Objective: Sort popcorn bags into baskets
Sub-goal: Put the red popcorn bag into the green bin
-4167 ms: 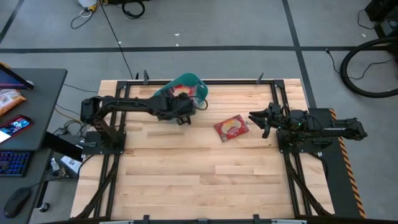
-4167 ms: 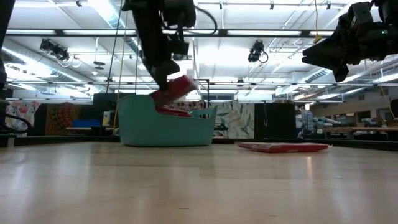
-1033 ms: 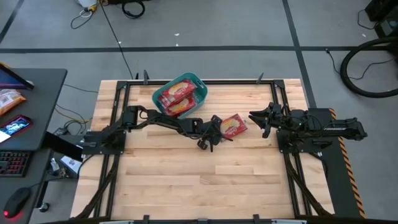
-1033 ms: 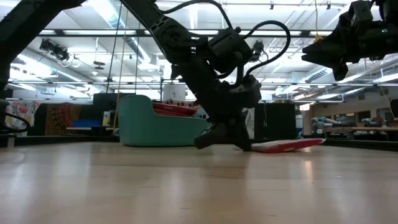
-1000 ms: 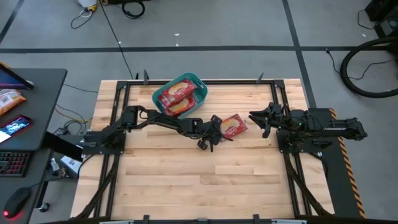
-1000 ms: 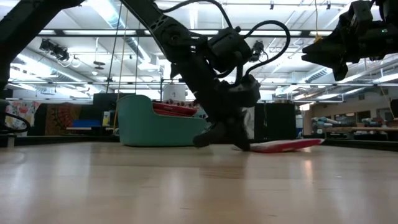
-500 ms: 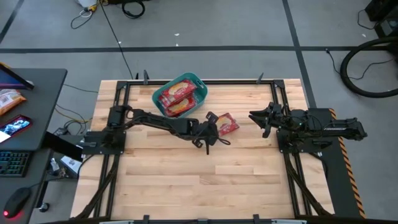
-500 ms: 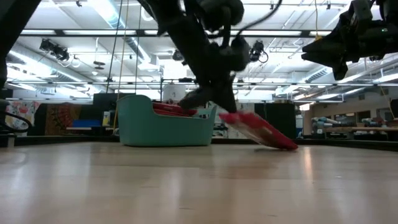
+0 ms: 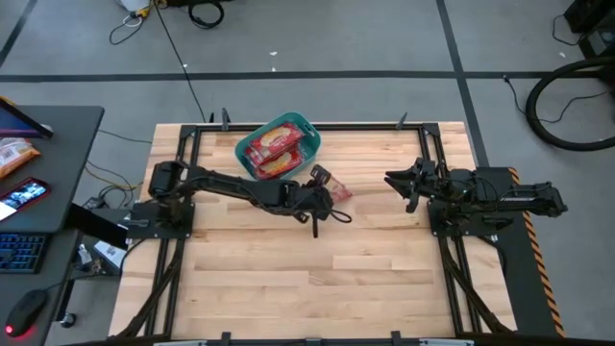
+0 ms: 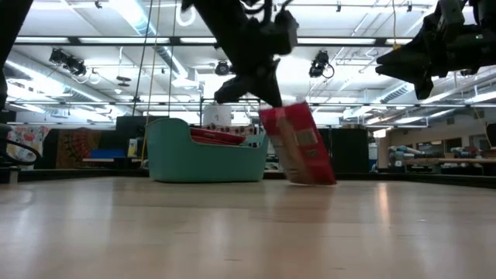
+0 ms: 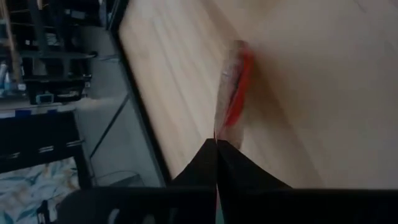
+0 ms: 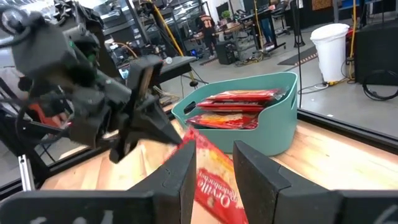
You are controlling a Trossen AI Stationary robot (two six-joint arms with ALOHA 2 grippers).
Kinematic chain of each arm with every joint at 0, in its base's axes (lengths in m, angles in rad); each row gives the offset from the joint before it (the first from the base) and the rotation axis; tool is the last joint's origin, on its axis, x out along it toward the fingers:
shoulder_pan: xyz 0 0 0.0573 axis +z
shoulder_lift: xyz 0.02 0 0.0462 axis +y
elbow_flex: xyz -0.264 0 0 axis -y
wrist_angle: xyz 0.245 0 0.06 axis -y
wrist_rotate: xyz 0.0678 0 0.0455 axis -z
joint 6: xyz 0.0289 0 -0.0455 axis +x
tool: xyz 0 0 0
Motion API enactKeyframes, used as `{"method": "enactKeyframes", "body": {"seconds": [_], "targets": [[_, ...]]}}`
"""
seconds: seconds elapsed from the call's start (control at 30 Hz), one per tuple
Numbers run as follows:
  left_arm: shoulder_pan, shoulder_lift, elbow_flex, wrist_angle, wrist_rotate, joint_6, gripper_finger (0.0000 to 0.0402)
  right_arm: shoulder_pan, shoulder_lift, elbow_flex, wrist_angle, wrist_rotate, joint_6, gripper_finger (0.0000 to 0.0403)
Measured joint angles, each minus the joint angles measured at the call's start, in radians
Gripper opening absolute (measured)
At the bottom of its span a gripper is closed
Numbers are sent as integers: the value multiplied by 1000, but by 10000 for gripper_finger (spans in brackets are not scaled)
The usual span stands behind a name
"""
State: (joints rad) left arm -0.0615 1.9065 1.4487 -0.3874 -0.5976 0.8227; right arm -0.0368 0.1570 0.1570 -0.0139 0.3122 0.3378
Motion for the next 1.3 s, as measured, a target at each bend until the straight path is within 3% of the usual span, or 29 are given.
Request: {"method": "enactKeyframes", "body": {"seconds": [0.63,1.1,1.3], "targets": [[51,-219,1,-64,-180,28,0,0,2,0,22,0,0,112],[244,-286,1,-18,-190,194,0,0,2,0,30,0,0,112],[326,-286,1,66,-118,283,0,0,2,0,36,0,0,112]]}}
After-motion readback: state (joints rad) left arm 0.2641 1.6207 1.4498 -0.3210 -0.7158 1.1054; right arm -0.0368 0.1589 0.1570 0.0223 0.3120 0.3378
